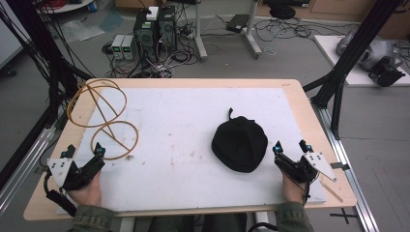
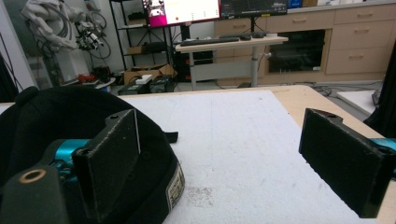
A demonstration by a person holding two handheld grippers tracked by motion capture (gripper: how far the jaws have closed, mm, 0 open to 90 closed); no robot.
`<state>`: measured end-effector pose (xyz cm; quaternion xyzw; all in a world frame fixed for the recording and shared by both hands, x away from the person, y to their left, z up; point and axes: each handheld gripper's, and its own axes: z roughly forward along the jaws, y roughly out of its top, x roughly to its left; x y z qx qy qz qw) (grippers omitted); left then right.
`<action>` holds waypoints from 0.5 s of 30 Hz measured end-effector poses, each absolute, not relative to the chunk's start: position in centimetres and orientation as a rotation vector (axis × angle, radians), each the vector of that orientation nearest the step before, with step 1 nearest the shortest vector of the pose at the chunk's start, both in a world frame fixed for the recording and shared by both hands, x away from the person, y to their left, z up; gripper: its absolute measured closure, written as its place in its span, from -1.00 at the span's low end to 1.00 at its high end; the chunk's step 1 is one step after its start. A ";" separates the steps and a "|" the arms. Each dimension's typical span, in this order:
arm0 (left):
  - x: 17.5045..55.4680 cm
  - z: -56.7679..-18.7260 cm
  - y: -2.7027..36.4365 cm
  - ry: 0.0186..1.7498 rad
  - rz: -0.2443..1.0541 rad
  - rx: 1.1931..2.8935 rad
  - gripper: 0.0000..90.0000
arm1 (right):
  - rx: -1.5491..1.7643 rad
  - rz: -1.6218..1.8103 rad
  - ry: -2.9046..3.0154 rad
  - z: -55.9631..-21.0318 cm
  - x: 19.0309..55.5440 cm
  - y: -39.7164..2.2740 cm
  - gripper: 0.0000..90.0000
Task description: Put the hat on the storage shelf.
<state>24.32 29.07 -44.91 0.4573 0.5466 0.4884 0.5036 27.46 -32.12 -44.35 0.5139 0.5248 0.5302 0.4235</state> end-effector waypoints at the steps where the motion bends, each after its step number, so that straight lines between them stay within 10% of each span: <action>1: 24.4 -44.9 29.0 1.318 1.177 1.109 -0.64 | 1.287 1.331 1.310 -44.3 27.4 -32.1 -0.74; 15: 24.3 -44.9 29.2 1.330 1.180 1.100 -0.64 | 1.301 1.336 1.287 -44.2 27.2 -32.3 -0.74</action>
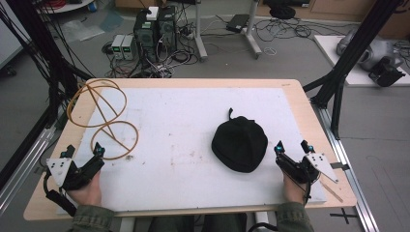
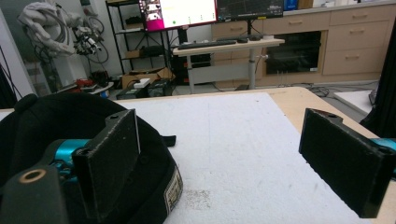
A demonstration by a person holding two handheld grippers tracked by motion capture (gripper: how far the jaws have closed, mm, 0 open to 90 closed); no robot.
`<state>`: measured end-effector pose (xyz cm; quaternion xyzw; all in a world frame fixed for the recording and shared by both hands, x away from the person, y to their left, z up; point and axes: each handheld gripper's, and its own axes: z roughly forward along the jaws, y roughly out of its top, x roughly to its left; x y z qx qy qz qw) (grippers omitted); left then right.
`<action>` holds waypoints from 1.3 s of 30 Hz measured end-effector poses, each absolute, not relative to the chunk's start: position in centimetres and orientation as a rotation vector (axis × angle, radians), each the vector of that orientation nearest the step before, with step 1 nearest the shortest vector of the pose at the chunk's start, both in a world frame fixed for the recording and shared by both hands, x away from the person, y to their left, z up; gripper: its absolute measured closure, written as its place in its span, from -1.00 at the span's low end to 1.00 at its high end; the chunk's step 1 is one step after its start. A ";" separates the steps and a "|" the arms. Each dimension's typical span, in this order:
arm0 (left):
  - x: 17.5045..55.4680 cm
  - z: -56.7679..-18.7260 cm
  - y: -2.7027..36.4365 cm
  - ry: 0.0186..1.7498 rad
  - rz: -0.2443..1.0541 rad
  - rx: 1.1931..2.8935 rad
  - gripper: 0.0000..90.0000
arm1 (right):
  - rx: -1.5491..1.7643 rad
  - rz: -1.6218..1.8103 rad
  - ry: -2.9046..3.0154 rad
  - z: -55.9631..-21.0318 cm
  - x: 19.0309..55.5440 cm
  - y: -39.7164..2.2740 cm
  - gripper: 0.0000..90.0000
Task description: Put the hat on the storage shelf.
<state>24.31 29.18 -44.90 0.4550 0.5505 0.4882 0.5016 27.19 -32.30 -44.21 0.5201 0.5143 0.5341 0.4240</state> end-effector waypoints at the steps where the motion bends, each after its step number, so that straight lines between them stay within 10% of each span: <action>1: 24.3 -44.9 29.2 1.331 1.180 1.100 -0.64 | 1.303 1.335 1.287 -44.2 27.2 -32.3 -0.74; 39: 24.5 -44.9 29.1 1.310 1.168 1.114 -0.62 | 1.224 1.447 1.417 -43.0 27.8 -29.4 -0.75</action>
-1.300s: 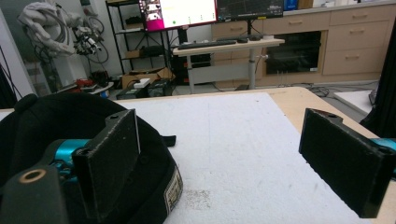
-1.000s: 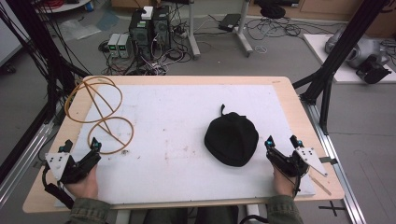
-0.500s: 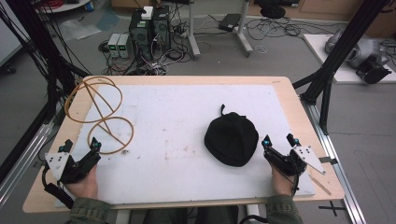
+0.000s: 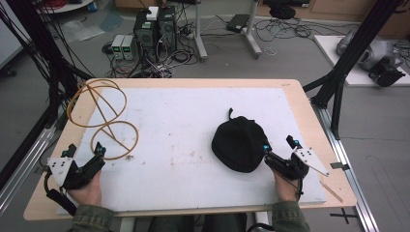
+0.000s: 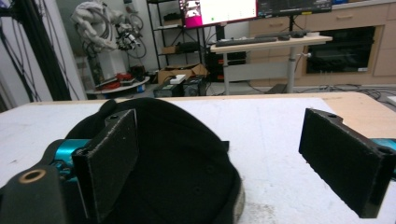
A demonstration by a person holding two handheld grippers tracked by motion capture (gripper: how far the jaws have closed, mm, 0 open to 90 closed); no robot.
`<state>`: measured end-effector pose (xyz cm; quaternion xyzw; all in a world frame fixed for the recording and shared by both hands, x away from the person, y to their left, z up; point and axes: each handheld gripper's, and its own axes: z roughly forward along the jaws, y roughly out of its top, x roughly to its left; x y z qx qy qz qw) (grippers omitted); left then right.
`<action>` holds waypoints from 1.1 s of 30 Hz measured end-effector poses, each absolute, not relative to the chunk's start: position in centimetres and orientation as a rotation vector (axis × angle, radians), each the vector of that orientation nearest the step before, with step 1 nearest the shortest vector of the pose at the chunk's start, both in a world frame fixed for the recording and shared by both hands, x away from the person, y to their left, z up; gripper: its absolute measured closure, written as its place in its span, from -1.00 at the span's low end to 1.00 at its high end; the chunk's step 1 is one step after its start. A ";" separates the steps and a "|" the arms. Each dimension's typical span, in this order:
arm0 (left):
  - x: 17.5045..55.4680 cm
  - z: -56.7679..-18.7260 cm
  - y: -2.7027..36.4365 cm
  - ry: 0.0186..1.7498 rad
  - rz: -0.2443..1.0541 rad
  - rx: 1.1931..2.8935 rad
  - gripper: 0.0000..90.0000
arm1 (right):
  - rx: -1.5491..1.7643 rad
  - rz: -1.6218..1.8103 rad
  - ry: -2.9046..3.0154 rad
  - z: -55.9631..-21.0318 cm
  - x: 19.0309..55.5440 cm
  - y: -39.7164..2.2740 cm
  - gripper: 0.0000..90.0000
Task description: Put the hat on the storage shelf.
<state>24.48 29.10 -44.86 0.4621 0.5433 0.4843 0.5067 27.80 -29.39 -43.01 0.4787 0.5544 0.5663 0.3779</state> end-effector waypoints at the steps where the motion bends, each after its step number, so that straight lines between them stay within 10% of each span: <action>1: 24.5 -44.9 29.1 1.308 1.168 1.114 -0.62 | 1.219 1.451 1.434 -43.0 27.8 -29.1 -0.75; 33: 24.2 -44.9 29.4 1.309 1.155 1.115 -0.63 | 1.118 1.448 1.741 -43.2 29.6 -23.7 -0.74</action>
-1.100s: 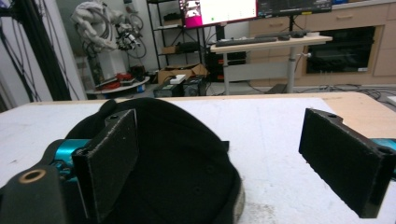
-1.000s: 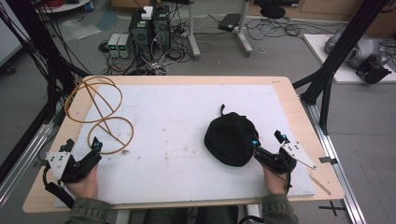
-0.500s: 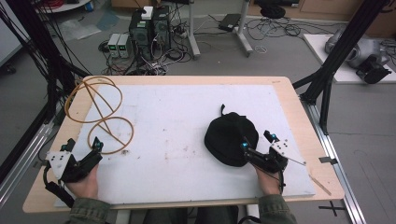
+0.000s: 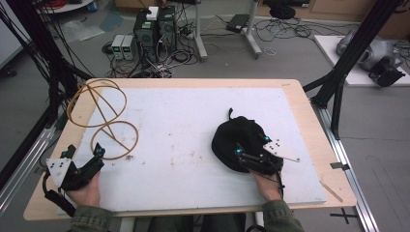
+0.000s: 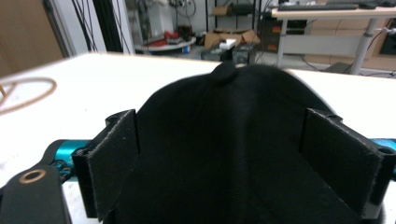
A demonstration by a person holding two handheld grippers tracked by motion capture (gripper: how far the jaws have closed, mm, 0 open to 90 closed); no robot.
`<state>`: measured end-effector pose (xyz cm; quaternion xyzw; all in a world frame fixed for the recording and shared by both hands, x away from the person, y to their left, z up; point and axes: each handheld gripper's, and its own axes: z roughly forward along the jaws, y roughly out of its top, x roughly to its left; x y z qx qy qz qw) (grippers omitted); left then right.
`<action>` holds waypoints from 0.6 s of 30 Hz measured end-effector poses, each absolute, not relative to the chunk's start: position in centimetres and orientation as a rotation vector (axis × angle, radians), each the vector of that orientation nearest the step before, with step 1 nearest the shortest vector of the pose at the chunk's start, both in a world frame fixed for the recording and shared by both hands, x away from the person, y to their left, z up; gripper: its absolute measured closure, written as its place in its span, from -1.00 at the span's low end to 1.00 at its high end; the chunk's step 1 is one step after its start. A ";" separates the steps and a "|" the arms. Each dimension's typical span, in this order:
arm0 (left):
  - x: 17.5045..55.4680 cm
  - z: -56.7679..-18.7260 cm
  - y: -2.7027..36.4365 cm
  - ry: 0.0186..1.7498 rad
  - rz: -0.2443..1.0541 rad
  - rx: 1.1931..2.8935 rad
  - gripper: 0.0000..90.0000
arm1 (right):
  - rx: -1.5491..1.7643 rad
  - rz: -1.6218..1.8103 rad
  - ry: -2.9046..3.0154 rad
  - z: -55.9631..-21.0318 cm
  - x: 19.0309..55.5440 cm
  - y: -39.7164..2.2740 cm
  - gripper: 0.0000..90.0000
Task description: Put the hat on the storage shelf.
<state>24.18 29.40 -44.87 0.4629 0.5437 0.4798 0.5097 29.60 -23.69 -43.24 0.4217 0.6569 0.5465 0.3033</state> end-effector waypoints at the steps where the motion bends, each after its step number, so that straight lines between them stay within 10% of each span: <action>1: 24.2 -44.9 29.4 1.309 1.156 1.115 -0.63 | 1.105 1.430 1.757 -43.3 29.7 -23.5 -0.74; 18: 24.3 -44.9 29.3 1.304 1.146 1.120 -0.63 | 1.152 1.301 1.825 -44.0 30.1 -22.2 -0.74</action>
